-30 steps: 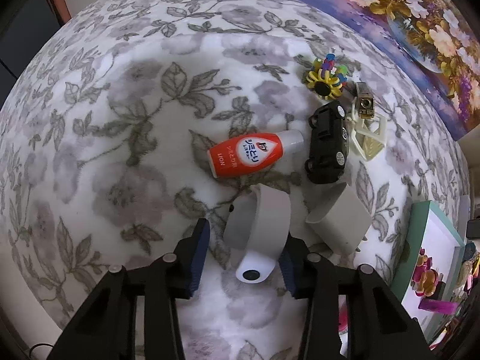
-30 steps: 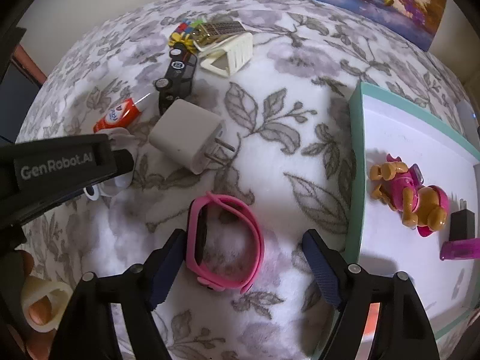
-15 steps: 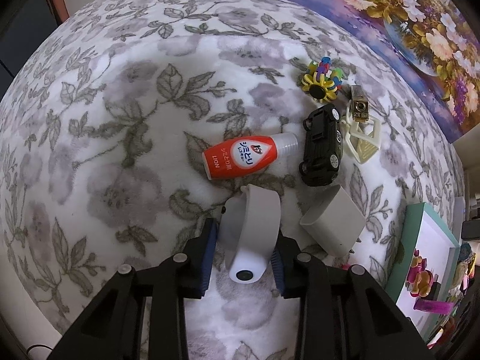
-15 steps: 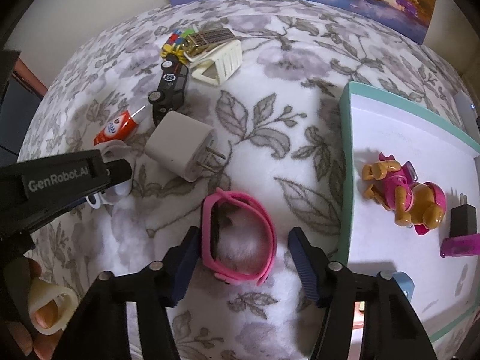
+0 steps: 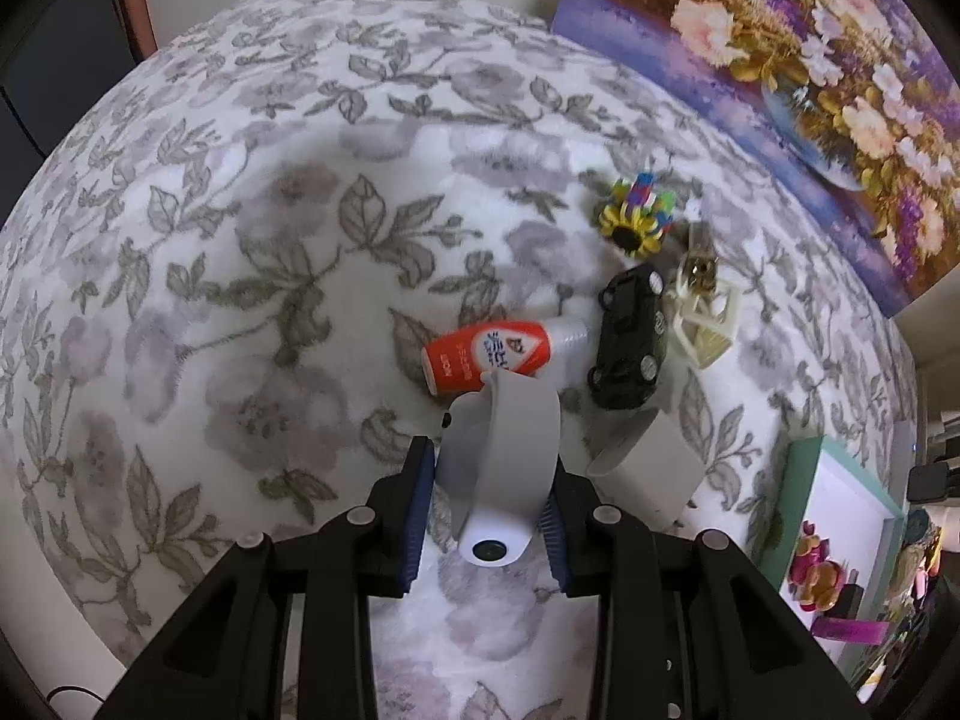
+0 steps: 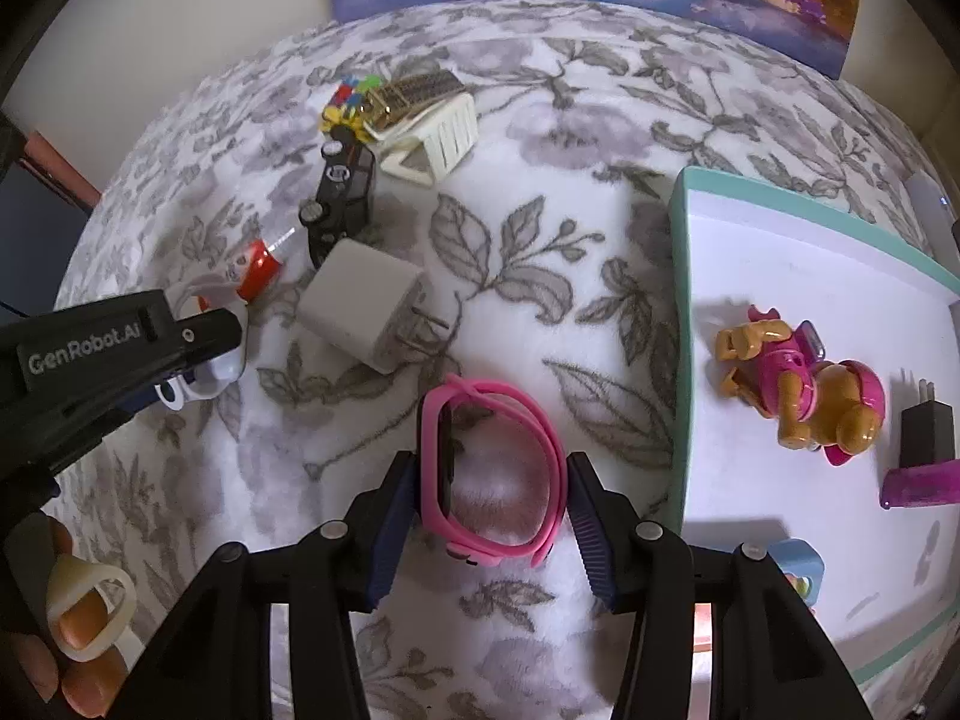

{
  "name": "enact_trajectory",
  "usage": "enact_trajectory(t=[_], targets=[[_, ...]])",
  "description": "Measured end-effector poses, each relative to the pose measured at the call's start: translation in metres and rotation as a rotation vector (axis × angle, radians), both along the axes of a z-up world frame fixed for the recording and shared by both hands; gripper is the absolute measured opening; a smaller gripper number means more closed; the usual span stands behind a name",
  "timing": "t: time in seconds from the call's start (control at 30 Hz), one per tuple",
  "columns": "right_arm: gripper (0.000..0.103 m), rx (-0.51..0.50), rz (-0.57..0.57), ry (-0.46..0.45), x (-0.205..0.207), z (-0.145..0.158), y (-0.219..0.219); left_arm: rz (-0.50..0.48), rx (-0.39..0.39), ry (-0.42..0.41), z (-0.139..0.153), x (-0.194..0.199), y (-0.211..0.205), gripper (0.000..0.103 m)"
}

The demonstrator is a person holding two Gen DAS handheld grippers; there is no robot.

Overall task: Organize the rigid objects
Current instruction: 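Grasp the white round case with the left gripper while the right gripper grasps the pink watch band, then carry the white case and pink watch band over the white tray with both grippers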

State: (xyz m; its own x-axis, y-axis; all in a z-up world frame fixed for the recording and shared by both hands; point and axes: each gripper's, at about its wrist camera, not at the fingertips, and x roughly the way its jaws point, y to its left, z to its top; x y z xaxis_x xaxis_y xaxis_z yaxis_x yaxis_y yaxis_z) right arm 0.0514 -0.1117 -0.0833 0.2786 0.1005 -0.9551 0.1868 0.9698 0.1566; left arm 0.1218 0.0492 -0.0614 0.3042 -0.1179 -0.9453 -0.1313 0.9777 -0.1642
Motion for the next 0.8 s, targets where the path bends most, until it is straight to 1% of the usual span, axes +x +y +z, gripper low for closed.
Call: enact_trajectory(t=[0.27,0.47,0.67,0.8], targets=[[0.053,0.029,-0.018,-0.072,-0.006,0.026,-0.007,0.010,-0.009,-0.075,0.024,-0.009,0.001,0.034],[0.053,0.037,-0.065,-0.118,-0.012,0.045,-0.020,-0.006,-0.018,-0.107,0.035,-0.013,-0.007,0.034],[0.053,0.026,-0.126,-0.147,-0.020,0.060,-0.037,-0.054,-0.019,-0.129,0.043,-0.020,-0.023,0.034],[0.053,0.026,-0.177,-0.141,-0.025,0.063,-0.056,-0.096,-0.015,-0.137,0.047,-0.025,-0.039,0.034]])
